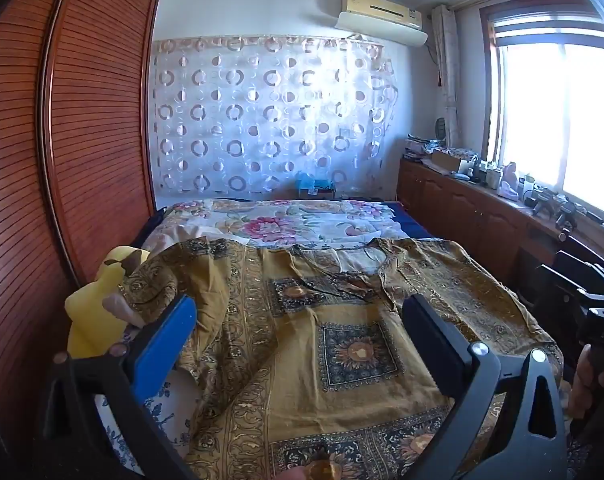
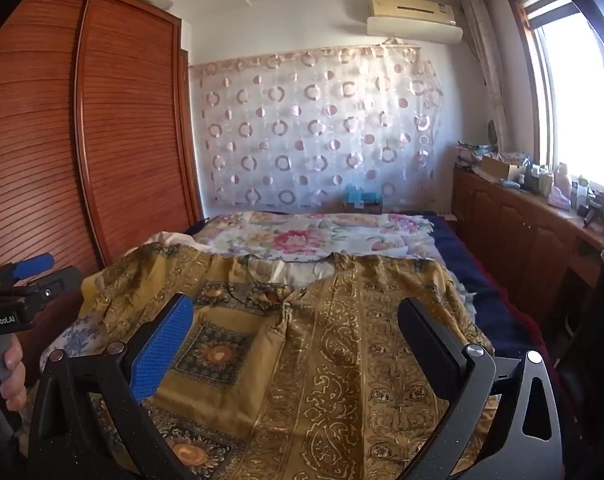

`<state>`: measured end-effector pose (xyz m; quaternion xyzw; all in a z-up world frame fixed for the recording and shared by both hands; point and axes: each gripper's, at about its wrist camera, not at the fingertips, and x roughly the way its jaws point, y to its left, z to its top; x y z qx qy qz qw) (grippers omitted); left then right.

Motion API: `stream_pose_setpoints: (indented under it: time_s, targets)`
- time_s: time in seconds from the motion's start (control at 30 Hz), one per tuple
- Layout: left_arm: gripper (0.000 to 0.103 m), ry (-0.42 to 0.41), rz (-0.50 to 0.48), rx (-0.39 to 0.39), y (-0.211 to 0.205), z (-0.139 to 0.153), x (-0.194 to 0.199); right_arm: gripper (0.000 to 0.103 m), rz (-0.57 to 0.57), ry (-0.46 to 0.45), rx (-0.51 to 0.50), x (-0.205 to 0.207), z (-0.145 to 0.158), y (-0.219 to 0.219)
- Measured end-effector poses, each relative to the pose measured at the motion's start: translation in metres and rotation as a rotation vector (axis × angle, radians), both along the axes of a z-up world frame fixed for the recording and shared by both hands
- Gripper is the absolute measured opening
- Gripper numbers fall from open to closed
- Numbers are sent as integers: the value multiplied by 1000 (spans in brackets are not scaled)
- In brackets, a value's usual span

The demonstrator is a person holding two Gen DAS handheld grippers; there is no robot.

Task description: Fold small clothes

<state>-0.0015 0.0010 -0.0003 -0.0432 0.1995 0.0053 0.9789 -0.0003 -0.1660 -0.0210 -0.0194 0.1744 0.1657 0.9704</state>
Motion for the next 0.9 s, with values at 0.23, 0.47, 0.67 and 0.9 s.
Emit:
stream_pose_setpoints:
  time_s: [0.23,0.47,0.67,0.9]
  targets:
    - [103,-1,1,17,5,3,-3,103,2,-4,11,-1,1,0]
    - [103,8,4,43,-3,4,-3,103,4,2,11,-2,2,1]
    - [103,9,4,44,-3,5,-2,103,4,4,11,-3,4,1]
    - [103,9,4,46,-6,3,0,103,3,4,11,-5,5,1]
